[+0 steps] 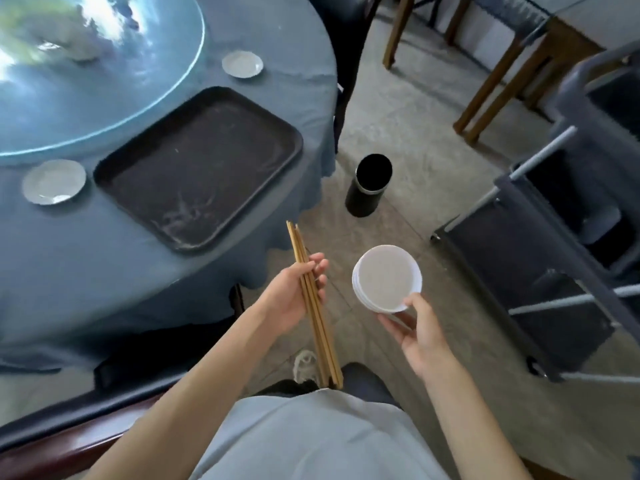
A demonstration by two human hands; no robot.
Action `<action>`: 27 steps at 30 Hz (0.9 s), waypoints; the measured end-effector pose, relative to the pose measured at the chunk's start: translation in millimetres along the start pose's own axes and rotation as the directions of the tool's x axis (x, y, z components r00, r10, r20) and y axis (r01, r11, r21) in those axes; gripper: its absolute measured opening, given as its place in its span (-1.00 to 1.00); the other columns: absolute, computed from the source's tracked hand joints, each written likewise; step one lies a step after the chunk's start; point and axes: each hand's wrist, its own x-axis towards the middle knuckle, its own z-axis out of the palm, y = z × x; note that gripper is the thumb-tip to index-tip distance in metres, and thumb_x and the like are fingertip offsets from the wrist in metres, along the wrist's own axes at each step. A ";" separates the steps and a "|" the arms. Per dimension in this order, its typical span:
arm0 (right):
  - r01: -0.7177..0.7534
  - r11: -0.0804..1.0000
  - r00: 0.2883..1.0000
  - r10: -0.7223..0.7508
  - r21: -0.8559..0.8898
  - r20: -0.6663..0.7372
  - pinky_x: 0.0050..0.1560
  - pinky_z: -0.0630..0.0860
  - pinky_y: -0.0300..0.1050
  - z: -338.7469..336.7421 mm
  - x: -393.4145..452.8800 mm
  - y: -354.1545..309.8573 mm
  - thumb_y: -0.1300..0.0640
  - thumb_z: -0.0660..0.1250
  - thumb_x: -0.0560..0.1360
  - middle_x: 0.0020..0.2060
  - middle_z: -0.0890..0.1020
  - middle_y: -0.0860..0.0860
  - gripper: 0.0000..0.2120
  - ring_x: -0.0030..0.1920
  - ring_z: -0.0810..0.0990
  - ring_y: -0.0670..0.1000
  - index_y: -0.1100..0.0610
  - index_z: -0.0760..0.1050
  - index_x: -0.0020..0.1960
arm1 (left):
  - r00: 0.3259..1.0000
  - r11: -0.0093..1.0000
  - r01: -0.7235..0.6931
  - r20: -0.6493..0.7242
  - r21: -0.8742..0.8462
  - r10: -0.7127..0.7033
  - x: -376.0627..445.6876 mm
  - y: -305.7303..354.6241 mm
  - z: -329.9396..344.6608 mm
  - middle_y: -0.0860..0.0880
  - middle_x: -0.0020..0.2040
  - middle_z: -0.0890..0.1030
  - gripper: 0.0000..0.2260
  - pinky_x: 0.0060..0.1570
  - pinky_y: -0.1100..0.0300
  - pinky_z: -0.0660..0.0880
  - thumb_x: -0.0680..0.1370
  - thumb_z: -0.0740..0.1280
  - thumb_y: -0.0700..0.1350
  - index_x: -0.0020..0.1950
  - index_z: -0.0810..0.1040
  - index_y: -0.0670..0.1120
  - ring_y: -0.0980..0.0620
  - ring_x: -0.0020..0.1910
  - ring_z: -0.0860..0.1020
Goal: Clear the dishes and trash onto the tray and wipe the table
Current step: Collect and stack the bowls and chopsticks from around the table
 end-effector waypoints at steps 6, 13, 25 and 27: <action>-0.074 0.964 0.965 0.134 -0.256 0.224 -0.16 0.69 -0.07 114.5 49.7 -34.7 0.25 0.23 0.55 0.30 0.56 0.28 -0.60 0.28 0.60 0.34 0.14 0.49 0.38 | 0.964 0.955 -0.246 -0.147 -0.164 0.223 -2.7 67.6 -34.5 0.02 -0.08 0.61 -0.78 -0.19 0.17 0.49 0.68 0.17 -0.18 0.31 0.46 -0.09 0.08 -0.23 0.56; -0.043 0.848 0.838 0.318 -0.528 0.443 -0.03 0.71 0.07 277.2 107.2 -38.7 0.22 0.26 0.60 0.31 0.57 0.18 -0.63 0.30 0.60 0.26 0.05 0.49 0.39 | 0.842 0.800 -0.503 -0.393 -0.326 0.369 2.2 142.2 -76.9 0.01 -0.08 0.64 -0.78 -0.25 0.18 0.55 0.68 0.18 -0.17 0.30 0.49 -0.09 0.07 -0.25 0.58; 0.074 0.589 0.685 0.556 -0.805 0.470 0.10 0.70 0.11 501.6 168.6 -11.3 0.13 0.26 0.66 0.26 0.54 0.07 -0.65 0.23 0.59 0.17 -0.03 0.45 0.43 | 0.619 0.560 -0.733 -0.720 -0.386 0.315 41.6 258.1 -132.7 0.02 -0.11 0.65 -0.82 -0.25 0.17 0.56 0.69 0.15 -0.17 0.17 0.54 -0.07 0.09 -0.29 0.61; 0.078 0.551 0.679 0.581 -0.831 0.449 0.07 0.70 0.08 523.7 170.0 0.2 0.13 0.26 0.67 0.25 0.52 0.06 -0.64 0.23 0.58 0.18 -0.05 0.42 0.45 | 0.594 0.530 -0.752 -0.752 -0.392 0.286 42.9 263.2 -143.7 0.02 -0.11 0.64 -0.82 -0.21 0.16 0.53 0.69 0.16 -0.17 0.15 0.55 -0.07 0.09 -0.29 0.60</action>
